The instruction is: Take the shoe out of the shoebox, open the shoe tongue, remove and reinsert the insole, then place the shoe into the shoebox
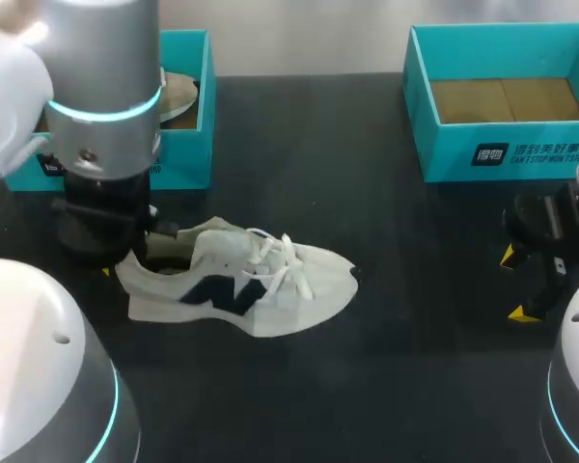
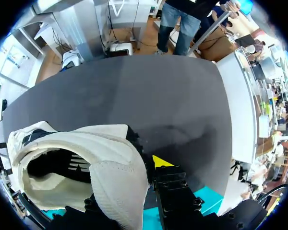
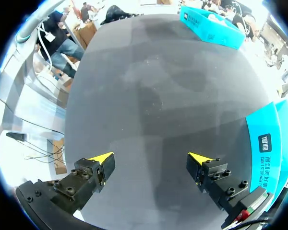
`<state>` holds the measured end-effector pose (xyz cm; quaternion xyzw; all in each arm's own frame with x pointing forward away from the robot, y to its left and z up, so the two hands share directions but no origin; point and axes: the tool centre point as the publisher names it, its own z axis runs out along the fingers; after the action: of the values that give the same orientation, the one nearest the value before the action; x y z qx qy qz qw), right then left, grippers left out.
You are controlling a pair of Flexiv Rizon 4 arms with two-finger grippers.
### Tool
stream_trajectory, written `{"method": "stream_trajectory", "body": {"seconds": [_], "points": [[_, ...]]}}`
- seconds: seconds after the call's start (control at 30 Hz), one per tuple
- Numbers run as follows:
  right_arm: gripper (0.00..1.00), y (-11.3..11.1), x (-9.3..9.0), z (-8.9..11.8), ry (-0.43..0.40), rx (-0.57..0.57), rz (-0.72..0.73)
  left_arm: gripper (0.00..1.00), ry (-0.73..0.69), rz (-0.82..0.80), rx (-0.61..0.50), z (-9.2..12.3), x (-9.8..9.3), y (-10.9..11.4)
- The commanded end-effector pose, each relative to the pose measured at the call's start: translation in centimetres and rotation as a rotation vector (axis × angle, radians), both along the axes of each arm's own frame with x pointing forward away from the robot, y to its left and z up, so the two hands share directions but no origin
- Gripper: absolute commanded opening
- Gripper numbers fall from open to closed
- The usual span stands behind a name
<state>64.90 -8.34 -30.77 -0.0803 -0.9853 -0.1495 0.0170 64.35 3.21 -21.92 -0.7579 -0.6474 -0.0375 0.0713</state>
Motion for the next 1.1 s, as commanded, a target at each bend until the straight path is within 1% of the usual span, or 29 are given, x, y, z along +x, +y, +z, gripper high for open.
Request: {"method": "stream_trajectory", "body": {"seconds": [0.03,0.3,0.4,0.47,0.53,1.0,1.03,1.07,1.1], "points": [[1.00,0.0,-0.1,-0.1,-0.002,-0.002,0.000,0.00,-0.059,-0.002,-0.046,-2.3,-0.5,0.2],[1.00,0.0,-0.1,-0.1,-0.002,-0.002,0.000,0.00,-0.067,-0.008,-0.031,-6.1,-1.2,-1.3],[1.00,0.0,-0.1,-0.1,-0.002,-0.002,0.000,0.00,-0.066,-0.016,-0.037,-7.4,-1.2,-1.8],[1.00,0.0,-0.1,-0.1,-0.002,-0.002,0.000,0.00,-0.047,-0.026,-0.044,-8.3,-1.3,-2.2],[1.00,0.0,-0.1,-0.1,-0.002,-0.002,0.000,0.00,-0.005,-0.056,-0.066,-9.2,-1.0,-2.5],[1.00,0.0,-0.1,-0.1,-0.002,-0.002,0.000,0.00,-0.005,-0.056,-0.066,-9.2,-1.0,-2.5],[1.00,0.0,-0.1,-0.1,-0.002,-0.002,0.000,0.00,-0.007,-0.044,-0.083,-9.9,-0.8,-2.8],[1.00,0.0,-0.1,-0.1,-0.002,-0.002,0.000,0.00,-0.019,-0.026,-0.055,-10.7,-0.5,-3.2],[1.00,0.0,-0.1,-0.1,-0.002,-0.002,0.000,0.00,-0.017,-0.028,-0.065,-11.3,-0.4,-3.4]]}}
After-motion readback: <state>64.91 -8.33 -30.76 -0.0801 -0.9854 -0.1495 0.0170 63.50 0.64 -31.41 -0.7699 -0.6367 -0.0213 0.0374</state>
